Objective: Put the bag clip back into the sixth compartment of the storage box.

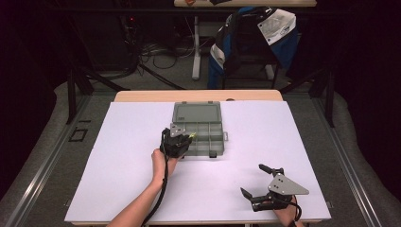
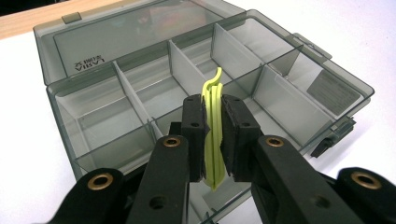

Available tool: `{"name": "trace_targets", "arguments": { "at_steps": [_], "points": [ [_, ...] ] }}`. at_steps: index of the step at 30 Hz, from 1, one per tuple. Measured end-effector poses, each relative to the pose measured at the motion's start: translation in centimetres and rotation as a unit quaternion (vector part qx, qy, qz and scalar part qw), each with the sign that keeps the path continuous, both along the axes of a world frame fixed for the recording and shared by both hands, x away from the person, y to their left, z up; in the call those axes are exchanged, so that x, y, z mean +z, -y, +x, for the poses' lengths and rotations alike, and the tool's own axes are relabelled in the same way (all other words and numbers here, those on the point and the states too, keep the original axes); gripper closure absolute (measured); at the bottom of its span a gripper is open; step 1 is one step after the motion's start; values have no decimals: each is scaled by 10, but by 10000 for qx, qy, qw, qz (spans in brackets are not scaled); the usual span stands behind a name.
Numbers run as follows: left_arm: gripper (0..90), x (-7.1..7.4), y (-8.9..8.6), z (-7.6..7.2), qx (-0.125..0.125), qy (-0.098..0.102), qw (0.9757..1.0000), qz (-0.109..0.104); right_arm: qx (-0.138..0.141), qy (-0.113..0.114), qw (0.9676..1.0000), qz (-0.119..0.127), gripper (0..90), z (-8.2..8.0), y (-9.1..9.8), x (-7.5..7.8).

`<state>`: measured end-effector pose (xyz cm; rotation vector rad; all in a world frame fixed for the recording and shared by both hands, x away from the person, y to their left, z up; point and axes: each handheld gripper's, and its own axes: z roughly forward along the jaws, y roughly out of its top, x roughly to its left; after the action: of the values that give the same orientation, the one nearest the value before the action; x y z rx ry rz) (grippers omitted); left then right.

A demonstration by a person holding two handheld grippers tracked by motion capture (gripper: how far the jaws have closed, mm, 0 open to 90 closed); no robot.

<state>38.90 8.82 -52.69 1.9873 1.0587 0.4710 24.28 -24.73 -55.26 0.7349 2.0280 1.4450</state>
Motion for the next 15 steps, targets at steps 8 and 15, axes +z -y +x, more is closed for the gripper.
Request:
{"name": "trace_targets", "arguments": {
  "at_steps": [8, 15],
  "points": [
    [799, -3, 1, 0, 19, -31, 10000, 36, 1, 0, 10000, -11, 0, 0, 0, 0],
    [798, -7, 0, -1, 13, -72, 9999, 71, 1, -1, 10000, -17, 0, 0, 0, 0]
  ]
}}
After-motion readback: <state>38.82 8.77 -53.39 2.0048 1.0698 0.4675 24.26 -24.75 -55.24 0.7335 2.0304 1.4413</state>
